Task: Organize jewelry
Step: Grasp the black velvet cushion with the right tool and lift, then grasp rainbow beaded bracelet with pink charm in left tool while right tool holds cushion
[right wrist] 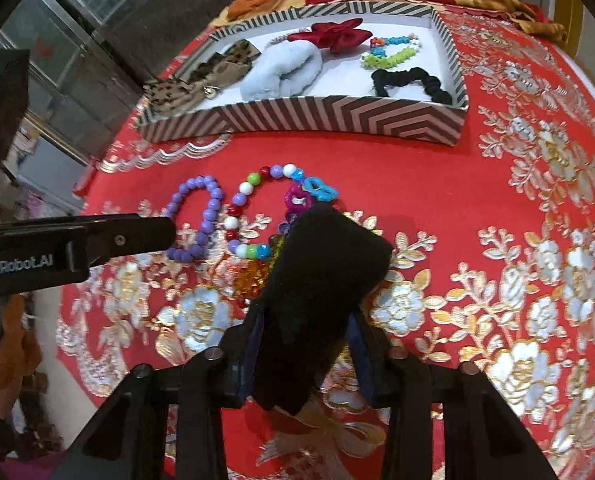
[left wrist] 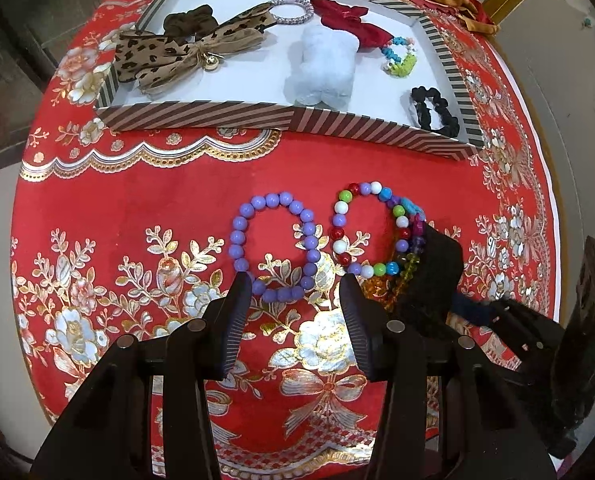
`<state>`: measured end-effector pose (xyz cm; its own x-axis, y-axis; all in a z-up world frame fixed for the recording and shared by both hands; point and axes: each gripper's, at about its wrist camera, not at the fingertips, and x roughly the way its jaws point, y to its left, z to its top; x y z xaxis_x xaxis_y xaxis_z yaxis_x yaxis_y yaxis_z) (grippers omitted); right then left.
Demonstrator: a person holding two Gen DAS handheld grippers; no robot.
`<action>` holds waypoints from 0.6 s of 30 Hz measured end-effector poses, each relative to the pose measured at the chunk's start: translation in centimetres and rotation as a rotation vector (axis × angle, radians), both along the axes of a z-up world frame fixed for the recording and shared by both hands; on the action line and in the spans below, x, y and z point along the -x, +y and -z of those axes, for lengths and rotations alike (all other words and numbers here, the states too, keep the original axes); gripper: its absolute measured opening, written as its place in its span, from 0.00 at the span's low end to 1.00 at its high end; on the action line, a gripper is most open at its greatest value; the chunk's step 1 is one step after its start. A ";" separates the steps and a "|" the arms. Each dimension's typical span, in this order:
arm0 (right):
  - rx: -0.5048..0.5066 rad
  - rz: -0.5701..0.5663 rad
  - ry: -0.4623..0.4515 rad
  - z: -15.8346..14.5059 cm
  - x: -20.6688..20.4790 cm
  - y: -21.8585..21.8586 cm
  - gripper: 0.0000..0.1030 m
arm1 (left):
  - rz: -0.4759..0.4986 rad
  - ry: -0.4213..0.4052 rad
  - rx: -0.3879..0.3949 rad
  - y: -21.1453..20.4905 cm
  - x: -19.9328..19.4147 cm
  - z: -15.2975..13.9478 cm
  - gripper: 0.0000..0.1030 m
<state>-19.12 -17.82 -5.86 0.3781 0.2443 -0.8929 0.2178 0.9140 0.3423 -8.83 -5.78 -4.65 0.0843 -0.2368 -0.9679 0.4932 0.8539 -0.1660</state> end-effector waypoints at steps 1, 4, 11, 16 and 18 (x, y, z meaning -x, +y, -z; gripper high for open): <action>-0.014 -0.001 -0.007 0.1 0.2 -0.1 0.20 | 0.001 0.002 0.004 0.0 0.0 -0.1 0.44; -0.011 -0.001 -0.025 -0.3 1.0 -0.9 0.12 | 0.009 0.008 0.013 -0.1 0.3 -0.3 0.44; 0.059 0.106 -0.007 -1.6 3.8 -6.0 0.12 | 0.104 0.013 0.020 -2.3 2.9 -0.2 0.44; 0.034 0.172 0.017 -1.1 5.8 -9.2 0.12 | 0.185 0.002 -0.003 -4.2 4.9 0.5 0.44; 0.022 0.186 0.022 -0.8 6.3 -9.6 0.12 | 0.214 -0.003 -0.004 -4.8 5.5 0.6 0.43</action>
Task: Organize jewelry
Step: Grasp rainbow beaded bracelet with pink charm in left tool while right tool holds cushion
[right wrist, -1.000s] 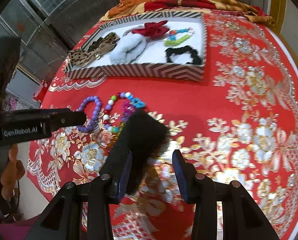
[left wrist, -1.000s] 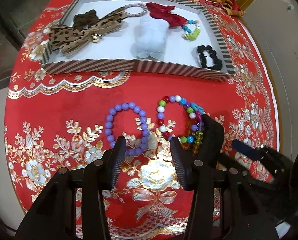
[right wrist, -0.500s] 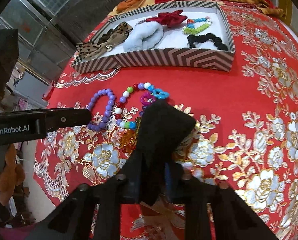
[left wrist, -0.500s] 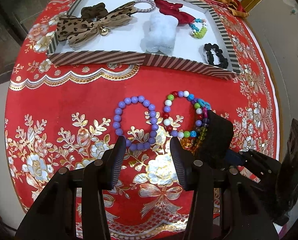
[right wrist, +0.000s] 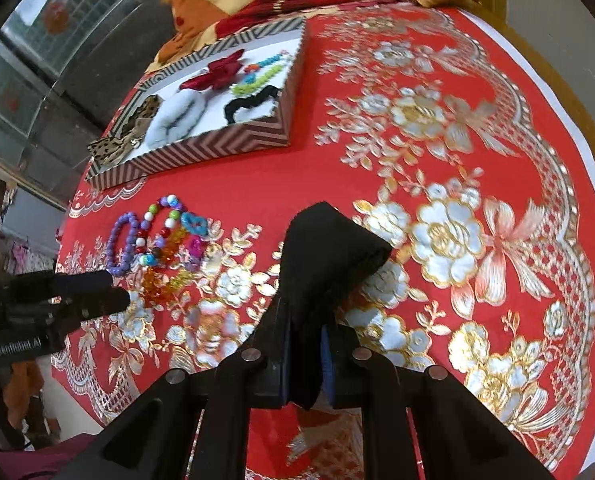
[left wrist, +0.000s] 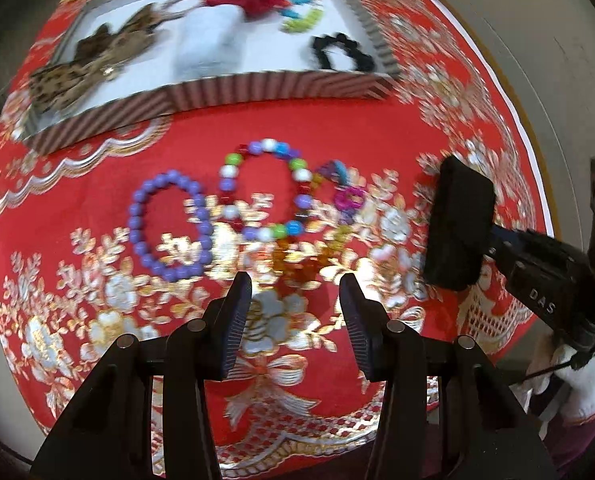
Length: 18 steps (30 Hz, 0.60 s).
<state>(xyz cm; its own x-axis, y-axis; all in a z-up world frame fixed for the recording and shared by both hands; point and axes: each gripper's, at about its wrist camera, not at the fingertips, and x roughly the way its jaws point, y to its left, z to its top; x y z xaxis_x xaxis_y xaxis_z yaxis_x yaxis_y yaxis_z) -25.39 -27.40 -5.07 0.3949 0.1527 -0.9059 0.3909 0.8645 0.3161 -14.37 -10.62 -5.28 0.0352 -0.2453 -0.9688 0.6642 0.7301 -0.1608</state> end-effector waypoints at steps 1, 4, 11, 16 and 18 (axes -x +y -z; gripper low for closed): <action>-0.005 0.004 0.002 0.2 0.1 -0.1 0.12 | 0.021 -0.003 0.005 -0.5 0.4 0.0 0.43; -0.011 0.006 0.001 0.3 0.5 -0.5 0.12 | 0.072 -0.002 0.029 -1.8 0.9 0.1 0.43; -0.004 0.030 0.016 0.7 1.8 -2.0 0.12 | 0.162 -0.008 -0.004 -4.4 1.3 1.5 0.43; -0.024 0.045 0.013 0.9 2.4 -2.6 0.12 | 0.227 -0.048 -0.044 -6.3 2.1 2.3 0.42; -0.033 0.049 0.011 0.9 2.5 -2.7 0.12 | 0.240 -0.057 -0.061 -7.3 2.5 2.7 0.42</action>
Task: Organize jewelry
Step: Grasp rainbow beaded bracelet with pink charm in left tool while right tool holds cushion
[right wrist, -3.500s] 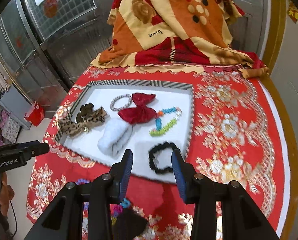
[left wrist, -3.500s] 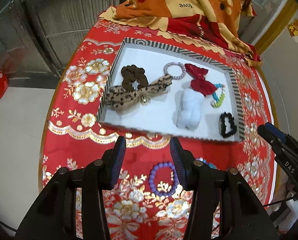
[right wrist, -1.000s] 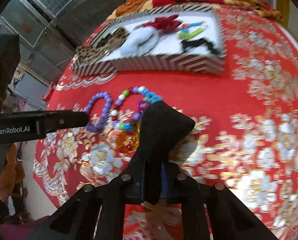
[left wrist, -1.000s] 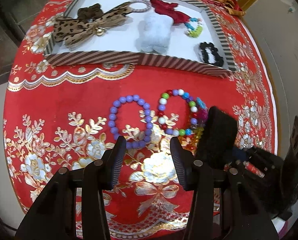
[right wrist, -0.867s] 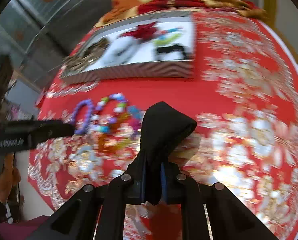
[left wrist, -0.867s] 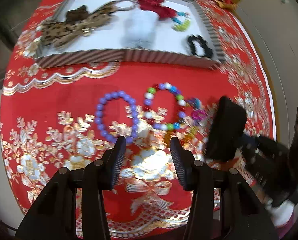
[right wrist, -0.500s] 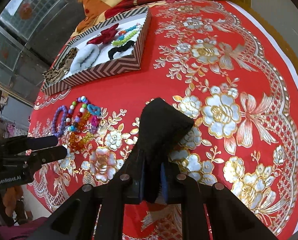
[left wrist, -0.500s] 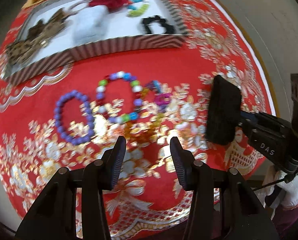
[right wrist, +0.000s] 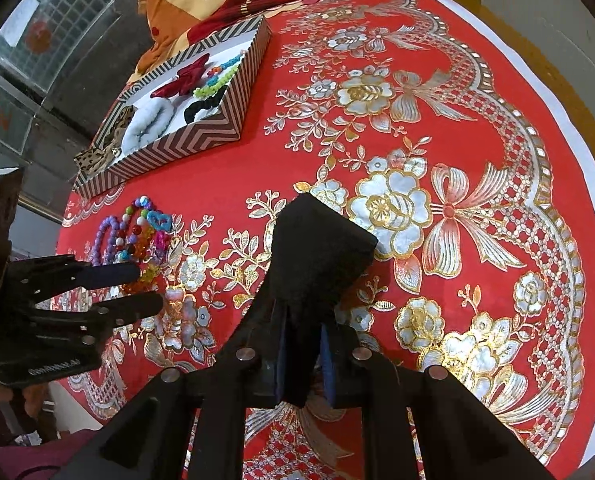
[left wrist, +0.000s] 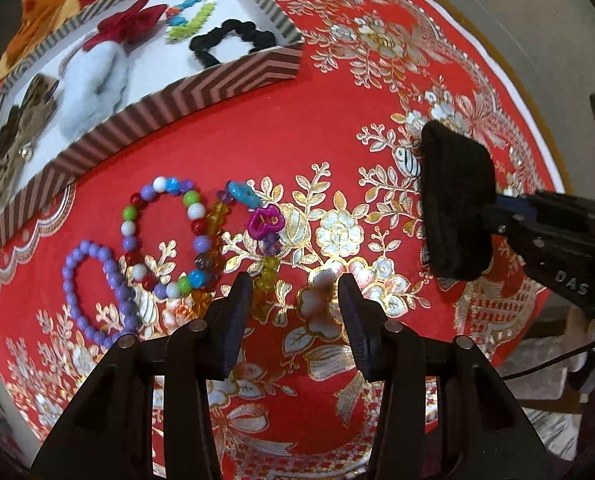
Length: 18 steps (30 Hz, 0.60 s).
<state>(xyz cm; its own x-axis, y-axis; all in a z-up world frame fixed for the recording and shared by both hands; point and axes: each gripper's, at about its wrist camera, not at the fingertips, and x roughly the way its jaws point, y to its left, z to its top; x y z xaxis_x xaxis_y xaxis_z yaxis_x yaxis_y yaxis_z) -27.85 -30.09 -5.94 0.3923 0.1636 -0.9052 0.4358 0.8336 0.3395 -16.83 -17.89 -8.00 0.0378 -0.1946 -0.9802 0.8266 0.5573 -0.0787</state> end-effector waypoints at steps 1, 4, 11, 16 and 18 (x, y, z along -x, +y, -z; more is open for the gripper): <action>-0.003 0.002 -0.001 0.0 0.1 -0.1 0.12 | 0.002 0.008 -0.006 -0.3 0.0 0.3 0.42; -0.009 0.003 -0.002 0.0 0.2 -0.1 0.12 | 0.013 0.010 -0.008 -0.8 -0.3 0.4 0.42; -0.003 -0.001 -0.005 0.1 0.0 0.2 0.12 | 0.032 -0.007 -0.024 -0.5 -1.9 0.6 0.13; -0.031 0.020 -0.017 0.2 0.2 -0.2 0.12 | 0.049 -0.015 -0.031 0.0 -2.3 0.6 0.09; -0.032 0.020 -0.016 0.2 0.3 -0.2 0.12 | 0.071 -0.004 -0.039 0.2 -1.6 0.6 0.09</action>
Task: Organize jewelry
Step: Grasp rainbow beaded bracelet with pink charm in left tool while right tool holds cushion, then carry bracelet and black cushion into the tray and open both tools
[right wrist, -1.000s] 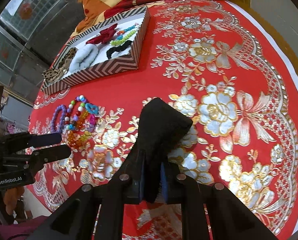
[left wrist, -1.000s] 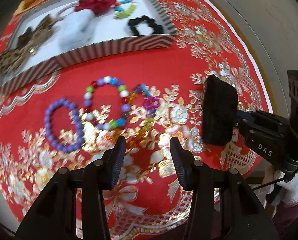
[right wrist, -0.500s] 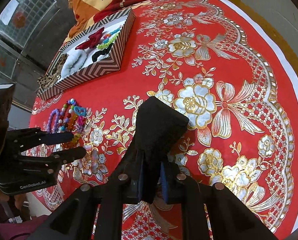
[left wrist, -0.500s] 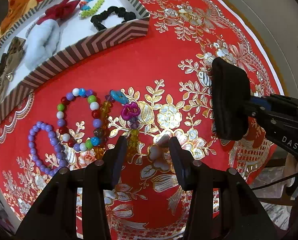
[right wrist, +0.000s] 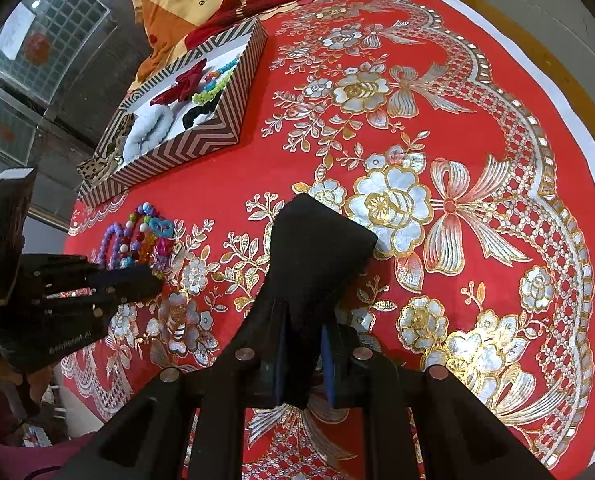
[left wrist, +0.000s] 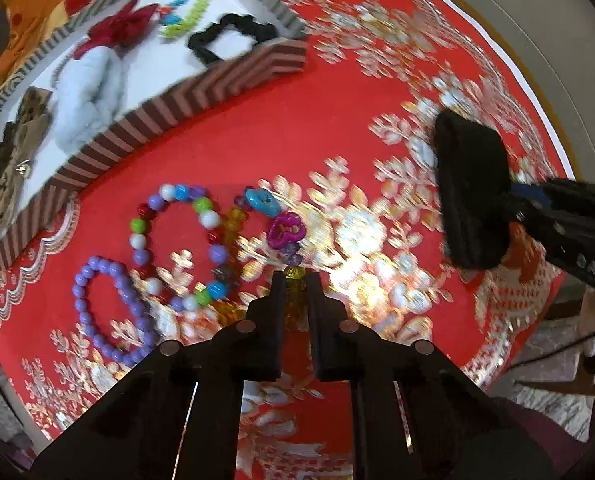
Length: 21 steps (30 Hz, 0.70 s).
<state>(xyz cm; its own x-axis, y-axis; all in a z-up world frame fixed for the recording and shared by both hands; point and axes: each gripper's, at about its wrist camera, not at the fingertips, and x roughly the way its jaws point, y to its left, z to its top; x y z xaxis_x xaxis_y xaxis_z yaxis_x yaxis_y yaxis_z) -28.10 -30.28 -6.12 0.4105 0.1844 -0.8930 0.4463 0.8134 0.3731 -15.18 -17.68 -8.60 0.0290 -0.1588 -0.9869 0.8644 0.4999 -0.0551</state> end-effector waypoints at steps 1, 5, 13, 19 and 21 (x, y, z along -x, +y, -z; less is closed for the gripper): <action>0.001 -0.001 0.002 0.0 0.0 0.0 0.12 | 0.014 -0.020 -0.005 0.2 0.4 0.0 0.09; 0.007 -0.001 0.003 -0.1 0.0 0.1 0.12 | 0.024 -0.057 -0.021 0.0 1.2 0.2 0.09; 0.051 -0.030 -0.025 -1.1 -0.4 0.7 0.12 | -0.048 0.053 0.085 1.5 0.6 -1.4 0.08; 0.074 -0.055 -0.054 -3.2 -1.2 0.7 0.12 | -0.103 0.076 0.192 3.4 -1.3 -5.9 0.08; 0.089 -0.070 -0.070 -4.3 -1.6 0.8 0.12 | -0.122 0.088 0.231 4.0 -2.0 -7.4 0.08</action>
<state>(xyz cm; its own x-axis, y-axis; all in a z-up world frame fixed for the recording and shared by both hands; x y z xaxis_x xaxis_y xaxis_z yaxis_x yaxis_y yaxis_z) -26.47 -29.50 -1.79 0.4609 0.1363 -0.8769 0.3624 0.8731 0.3262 -13.20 -13.72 -1.22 -0.0226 -0.3805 -0.9245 0.7856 0.5652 -0.2518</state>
